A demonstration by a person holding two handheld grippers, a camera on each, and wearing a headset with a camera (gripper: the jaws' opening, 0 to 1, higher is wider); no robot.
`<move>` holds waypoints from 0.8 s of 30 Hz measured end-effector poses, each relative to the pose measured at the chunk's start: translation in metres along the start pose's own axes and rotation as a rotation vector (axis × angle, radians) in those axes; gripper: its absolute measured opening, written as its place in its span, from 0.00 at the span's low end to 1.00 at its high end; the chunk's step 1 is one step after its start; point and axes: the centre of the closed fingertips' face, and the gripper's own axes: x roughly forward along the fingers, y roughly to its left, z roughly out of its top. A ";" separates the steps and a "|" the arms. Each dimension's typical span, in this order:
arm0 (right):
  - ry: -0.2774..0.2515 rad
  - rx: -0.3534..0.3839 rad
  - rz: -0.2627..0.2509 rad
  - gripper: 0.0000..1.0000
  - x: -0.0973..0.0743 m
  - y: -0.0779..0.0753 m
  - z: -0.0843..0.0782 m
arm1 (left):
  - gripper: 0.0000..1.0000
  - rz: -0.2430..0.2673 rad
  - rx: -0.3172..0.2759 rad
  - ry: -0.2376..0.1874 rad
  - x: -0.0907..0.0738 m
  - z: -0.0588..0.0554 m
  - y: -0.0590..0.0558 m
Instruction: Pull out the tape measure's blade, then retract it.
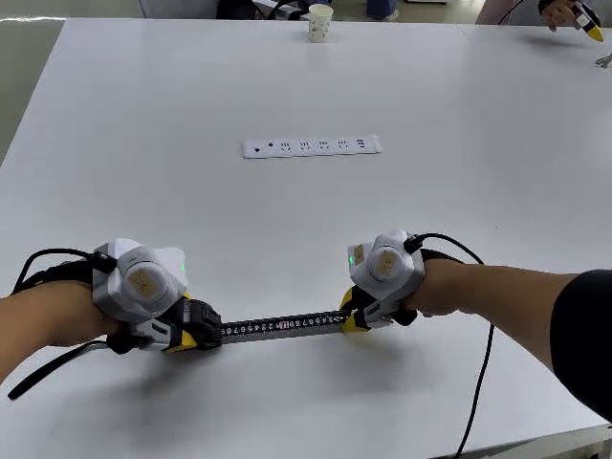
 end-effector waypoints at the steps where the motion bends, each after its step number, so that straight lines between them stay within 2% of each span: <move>1: 0.000 0.001 0.000 0.10 0.000 0.000 0.000 | 0.30 0.000 0.000 0.000 0.000 0.000 -0.001; 24: 0.016 0.010 -0.008 0.10 -0.008 -0.001 -0.014 | 0.30 -0.003 -0.001 0.003 0.001 0.001 0.002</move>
